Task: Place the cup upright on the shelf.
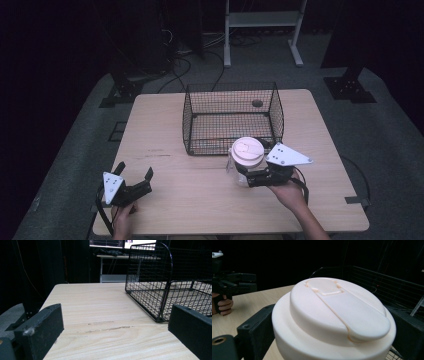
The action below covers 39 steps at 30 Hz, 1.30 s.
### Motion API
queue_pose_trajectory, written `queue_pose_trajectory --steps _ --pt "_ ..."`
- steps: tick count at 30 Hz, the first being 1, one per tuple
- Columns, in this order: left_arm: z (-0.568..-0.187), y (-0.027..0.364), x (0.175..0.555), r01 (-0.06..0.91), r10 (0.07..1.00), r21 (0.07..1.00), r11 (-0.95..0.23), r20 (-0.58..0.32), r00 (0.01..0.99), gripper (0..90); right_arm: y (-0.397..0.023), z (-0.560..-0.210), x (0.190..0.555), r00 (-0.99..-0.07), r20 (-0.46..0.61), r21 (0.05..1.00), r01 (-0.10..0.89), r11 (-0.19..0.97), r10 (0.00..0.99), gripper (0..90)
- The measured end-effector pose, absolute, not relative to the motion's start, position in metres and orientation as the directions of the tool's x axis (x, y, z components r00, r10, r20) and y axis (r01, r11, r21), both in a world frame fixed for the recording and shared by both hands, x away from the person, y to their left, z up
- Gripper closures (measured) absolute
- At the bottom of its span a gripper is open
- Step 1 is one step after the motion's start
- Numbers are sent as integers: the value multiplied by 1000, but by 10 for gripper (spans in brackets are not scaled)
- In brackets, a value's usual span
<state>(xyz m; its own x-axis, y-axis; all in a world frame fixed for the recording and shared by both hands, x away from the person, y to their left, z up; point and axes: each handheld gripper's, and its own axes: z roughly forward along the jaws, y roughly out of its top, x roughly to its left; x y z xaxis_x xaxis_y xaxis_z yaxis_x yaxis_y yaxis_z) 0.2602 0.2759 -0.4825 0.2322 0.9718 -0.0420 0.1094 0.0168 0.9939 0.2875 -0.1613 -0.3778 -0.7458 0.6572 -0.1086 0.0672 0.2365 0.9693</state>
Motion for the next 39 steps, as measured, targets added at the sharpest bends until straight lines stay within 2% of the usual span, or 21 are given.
queue_pose_trajectory --steps 39 --pt "-483 277 260 110 971 994 25 -50 233 0 -184 -319 309 -715 -114 977 45 208 690 47"
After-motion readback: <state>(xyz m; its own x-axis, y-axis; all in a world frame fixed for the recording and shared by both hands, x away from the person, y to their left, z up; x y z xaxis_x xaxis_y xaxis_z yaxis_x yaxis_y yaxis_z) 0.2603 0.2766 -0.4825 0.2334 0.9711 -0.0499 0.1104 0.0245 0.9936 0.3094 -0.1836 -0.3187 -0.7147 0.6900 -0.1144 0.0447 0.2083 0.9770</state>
